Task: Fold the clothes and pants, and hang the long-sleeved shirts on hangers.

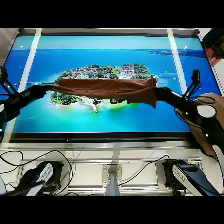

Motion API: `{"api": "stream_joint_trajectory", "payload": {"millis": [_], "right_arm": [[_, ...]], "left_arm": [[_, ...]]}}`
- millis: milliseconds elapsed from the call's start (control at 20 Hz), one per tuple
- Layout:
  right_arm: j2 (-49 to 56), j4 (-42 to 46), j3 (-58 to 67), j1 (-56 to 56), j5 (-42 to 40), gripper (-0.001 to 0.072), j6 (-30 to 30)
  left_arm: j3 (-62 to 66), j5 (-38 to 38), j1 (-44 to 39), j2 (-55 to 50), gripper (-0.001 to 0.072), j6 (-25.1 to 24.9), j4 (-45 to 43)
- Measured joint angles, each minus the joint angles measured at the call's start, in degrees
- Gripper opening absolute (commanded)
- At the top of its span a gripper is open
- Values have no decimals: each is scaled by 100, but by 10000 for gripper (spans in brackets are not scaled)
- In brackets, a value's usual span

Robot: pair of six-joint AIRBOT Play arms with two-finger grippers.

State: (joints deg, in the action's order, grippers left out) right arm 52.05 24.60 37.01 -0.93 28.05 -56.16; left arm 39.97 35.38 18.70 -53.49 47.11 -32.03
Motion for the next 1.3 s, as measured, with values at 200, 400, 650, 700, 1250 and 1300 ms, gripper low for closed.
{"api": "stream_joint_trajectory", "payload": {"millis": [200, 400, 650, 700, 1250, 1300], "right_arm": [[1078, 68, 649, -479, -1180, 16, -212], [2011, 85, 1204, -466, -1827, 16, -586], [2739, 262, 1670, -278, -2072, 16, -726], [2874, 289, 1755, -262, -2105, 16, -734], [3689, 538, 2214, -225, -2208, 17, -767], [3705, 551, 2225, -225, -2240, 17, -767]], "left_arm": [[2, -990, -546, -476, 12, 2, 125], [39, -1722, -850, -1161, 12, 109, 170], [551, -2057, -1056, -2070, 11, 249, 175], [678, -2085, -1117, -2249, 12, 264, 175], [1421, -2376, -1580, -3311, 14, 304, 175], [1432, -2422, -1591, -3324, 14, 304, 175]]}}
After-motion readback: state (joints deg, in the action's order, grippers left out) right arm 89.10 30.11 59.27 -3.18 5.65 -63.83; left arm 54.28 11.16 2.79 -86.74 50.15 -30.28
